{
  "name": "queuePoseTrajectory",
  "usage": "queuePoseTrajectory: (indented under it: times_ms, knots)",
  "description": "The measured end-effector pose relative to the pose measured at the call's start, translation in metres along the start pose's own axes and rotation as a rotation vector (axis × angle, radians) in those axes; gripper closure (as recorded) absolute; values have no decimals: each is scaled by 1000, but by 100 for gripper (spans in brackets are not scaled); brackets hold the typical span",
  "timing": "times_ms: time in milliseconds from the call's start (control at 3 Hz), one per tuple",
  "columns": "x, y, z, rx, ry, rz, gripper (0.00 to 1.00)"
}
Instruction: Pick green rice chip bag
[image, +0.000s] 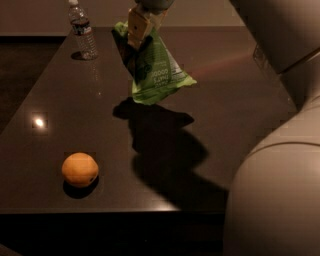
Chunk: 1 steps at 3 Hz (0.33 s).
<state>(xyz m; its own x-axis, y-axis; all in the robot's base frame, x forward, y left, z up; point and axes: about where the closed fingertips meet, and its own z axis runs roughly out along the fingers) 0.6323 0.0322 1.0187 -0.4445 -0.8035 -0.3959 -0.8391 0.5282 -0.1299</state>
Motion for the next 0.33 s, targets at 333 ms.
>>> queuePoseTrajectory:
  times_ms: [333]
  knots:
    - [-5,-2,-2,8,-18,-12,100]
